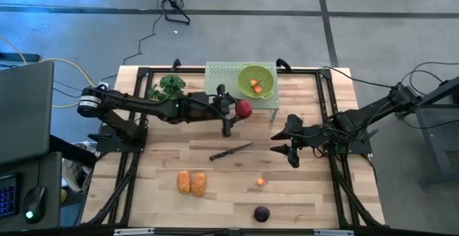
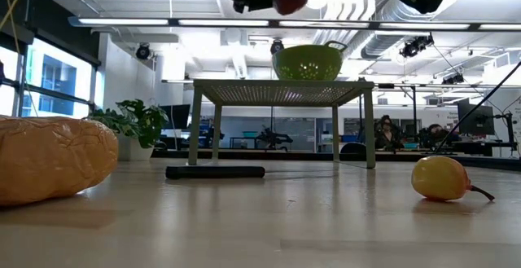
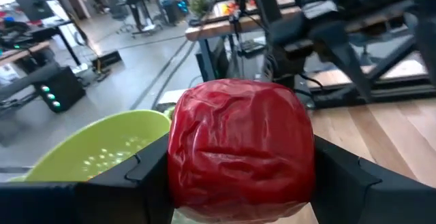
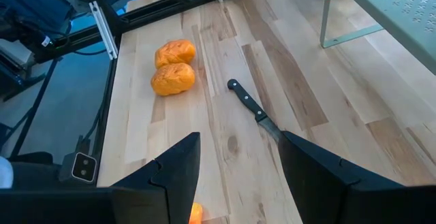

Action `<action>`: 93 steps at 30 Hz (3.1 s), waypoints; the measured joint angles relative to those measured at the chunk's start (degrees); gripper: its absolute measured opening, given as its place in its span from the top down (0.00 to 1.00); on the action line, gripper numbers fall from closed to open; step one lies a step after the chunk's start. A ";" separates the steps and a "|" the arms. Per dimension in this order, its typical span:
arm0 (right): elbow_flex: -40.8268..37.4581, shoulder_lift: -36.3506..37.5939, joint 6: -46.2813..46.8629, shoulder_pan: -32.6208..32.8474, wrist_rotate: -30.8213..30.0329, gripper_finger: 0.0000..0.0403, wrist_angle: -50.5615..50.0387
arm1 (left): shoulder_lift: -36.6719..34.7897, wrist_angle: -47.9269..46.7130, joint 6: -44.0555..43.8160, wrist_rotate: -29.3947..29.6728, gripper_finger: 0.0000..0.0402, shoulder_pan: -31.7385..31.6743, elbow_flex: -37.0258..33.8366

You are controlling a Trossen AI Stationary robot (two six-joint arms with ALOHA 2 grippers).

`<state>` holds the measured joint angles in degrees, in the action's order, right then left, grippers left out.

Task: Pick & Place Fruit
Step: Put the red apple into the green strainer bowl on the shelf, then put the orange peach into the green strainer bowl on the shelf

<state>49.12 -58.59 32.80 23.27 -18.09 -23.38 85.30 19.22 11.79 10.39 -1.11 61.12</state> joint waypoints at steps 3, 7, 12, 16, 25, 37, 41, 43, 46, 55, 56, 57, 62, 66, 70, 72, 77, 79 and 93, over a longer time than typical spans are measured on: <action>0.00 0.00 0.00 0.00 0.00 0.52 0.00 | 0.02 1.80 -0.02 0.02 0.39 -1.11 0.00; 0.00 0.00 -0.02 0.00 -0.35 0.52 0.00 | 0.04 -0.34 -0.03 0.02 0.39 -2.48 2.93; 0.00 0.00 -0.04 0.00 -1.88 0.52 0.00 | 0.04 -7.64 -0.04 0.00 0.39 -4.32 9.28; 0.00 0.00 -0.04 0.00 -1.86 0.52 0.00 | 0.04 -15.57 -0.14 -1.51 0.39 -6.52 15.09; 0.00 0.00 -0.02 0.00 -1.78 0.52 0.00 | 0.04 -24.80 -2.20 -8.45 0.39 -11.44 21.94; -0.01 -1.81 -0.04 0.00 -3.02 0.52 0.02 | 1.14 -29.49 -6.09 -13.36 0.39 -15.92 22.67; -0.02 -3.44 -0.07 0.00 -2.95 0.52 0.00 | 3.01 -28.89 -6.08 -13.75 0.39 -15.75 22.71; -0.02 -4.00 -0.04 0.00 -2.86 0.52 -0.07 | 4.08 -29.70 -6.08 -14.10 0.39 -15.77 22.64; -0.02 -4.65 -0.04 0.00 -2.80 0.52 -0.06 | 5.83 -29.72 -6.10 -14.08 0.39 -15.79 22.59; -0.02 -5.54 -0.04 0.00 -2.71 0.52 -0.18 | 9.57 -28.38 -5.84 -13.90 0.39 -15.81 22.56; -0.02 -5.51 -0.03 0.00 -2.72 0.52 -0.13 | 9.85 -27.86 -5.82 -13.90 0.39 -15.81 22.58; -0.02 -5.51 -0.04 0.00 -2.73 0.52 -0.14 | 10.00 -27.99 -5.80 -13.88 0.39 -15.91 22.58; -0.02 -5.51 -0.02 0.00 -2.74 0.52 -0.14 | 11.33 -27.64 -5.55 -13.71 0.39 -16.85 22.60; -0.02 -5.51 -0.02 0.00 -2.73 0.52 -0.17 | 11.28 -27.28 -5.59 -13.75 0.39 -18.01 22.60; -0.02 -5.51 -0.02 0.00 -2.73 0.52 -0.20 | 11.30 -27.28 -5.62 -13.76 0.39 -18.90 22.60; -0.02 -5.51 -0.04 0.00 -2.75 0.52 -0.17 | 11.30 -27.17 -5.62 -13.73 0.39 -18.96 22.60; -0.02 -5.51 -0.03 0.00 -2.75 0.52 -0.19 | 12.13 -26.87 -4.93 -13.93 0.34 -19.11 22.61; -0.02 -5.51 -0.04 0.00 -2.75 0.52 -0.20 | 12.20 -27.16 -4.91 -13.92 0.31 -19.11 22.56; -0.02 -5.51 -0.24 0.00 -2.75 0.52 -0.39 | 13.56 -26.10 -4.74 -13.75 0.28 -18.70 22.60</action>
<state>49.10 -64.10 32.56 23.27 -20.84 -23.77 98.86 -6.88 7.05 -3.36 -19.81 83.72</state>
